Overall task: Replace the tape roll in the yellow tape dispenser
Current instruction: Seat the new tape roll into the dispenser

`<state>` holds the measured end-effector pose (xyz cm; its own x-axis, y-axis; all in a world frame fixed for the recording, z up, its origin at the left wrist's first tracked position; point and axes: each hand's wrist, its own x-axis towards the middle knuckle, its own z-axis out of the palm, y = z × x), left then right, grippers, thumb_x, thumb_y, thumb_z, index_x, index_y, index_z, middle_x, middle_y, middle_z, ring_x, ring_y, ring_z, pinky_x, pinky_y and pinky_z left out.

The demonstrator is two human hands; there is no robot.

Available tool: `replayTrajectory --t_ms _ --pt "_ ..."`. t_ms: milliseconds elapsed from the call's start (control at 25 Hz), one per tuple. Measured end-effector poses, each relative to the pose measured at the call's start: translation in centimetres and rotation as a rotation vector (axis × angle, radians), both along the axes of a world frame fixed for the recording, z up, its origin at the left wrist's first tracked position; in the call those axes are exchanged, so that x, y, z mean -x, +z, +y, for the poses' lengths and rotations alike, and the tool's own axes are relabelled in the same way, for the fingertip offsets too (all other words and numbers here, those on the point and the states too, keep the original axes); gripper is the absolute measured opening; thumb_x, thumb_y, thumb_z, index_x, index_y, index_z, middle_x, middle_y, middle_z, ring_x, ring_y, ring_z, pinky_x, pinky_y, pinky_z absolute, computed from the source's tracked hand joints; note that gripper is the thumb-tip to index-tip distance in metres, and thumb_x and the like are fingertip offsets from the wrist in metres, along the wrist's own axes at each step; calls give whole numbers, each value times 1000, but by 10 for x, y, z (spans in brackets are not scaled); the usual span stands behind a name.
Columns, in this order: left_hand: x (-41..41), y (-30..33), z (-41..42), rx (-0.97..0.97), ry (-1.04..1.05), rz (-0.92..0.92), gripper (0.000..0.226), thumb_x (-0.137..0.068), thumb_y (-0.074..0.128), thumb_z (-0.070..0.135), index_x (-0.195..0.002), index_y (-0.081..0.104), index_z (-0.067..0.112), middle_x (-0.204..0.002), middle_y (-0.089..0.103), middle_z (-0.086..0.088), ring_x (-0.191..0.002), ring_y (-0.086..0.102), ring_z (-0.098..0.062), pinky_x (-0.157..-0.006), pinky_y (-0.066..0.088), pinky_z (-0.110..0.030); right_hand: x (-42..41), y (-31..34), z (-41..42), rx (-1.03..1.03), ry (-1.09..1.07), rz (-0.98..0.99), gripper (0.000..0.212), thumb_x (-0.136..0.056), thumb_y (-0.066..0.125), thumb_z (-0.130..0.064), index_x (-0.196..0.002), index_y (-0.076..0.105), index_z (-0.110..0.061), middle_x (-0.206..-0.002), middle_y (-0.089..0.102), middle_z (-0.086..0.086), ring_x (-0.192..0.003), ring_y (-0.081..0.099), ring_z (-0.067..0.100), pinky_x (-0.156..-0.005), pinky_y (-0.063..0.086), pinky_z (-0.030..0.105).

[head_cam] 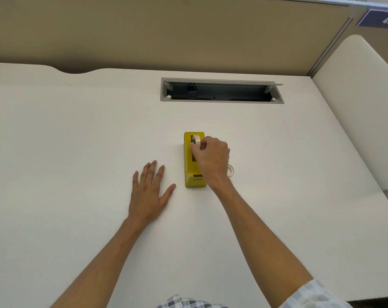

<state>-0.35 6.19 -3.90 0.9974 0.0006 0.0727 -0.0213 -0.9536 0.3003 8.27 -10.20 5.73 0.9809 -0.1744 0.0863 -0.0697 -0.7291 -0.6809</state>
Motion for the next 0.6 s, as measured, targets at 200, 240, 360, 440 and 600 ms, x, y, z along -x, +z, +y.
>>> replayTrajectory --t_ms 200,240,360,440,600 --pt "0 -2 1 6 -1 -6 71 -92 22 62 -147 33 20 -159 24 -5 -148 16 -21 -119 9 -46 -2 -4 0 71 -26 -22 28 -85 63 -37 -74 68 -12 -67 68 2 -63 62 24 -62 52 38" --pt "0 -2 1 4 0 -8 70 -92 23 62 -147 32 20 -159 24 -5 -148 16 -21 -119 9 -46 -2 -6 0 71 -27 -19 28 -85 63 -36 -74 68 -11 -66 68 2 -63 62 24 -61 52 37" --pt "0 -3 1 3 1 -9 70 -92 23 62 -147 32 20 -159 24 -5 -148 15 -20 -120 9 -46 -2 -8 1 76 -25 -4 28 -85 64 -35 -74 67 -10 -67 68 3 -64 62 25 -61 50 36" --pt "0 -3 1 3 1 -15 70 -92 23 61 -147 32 20 -159 24 -5 -148 15 -21 -120 9 -46 -3 -10 1 79 -25 -8 28 -85 63 -36 -75 67 -10 -68 68 3 -64 62 24 -61 50 36" --pt "0 -2 1 4 5 -22 70 -92 23 61 -147 33 19 -158 25 -5 -148 16 -20 -119 10 -46 -6 -11 3 114 -22 5 27 -85 61 -35 -75 66 -10 -71 66 3 -65 59 25 -60 47 34"
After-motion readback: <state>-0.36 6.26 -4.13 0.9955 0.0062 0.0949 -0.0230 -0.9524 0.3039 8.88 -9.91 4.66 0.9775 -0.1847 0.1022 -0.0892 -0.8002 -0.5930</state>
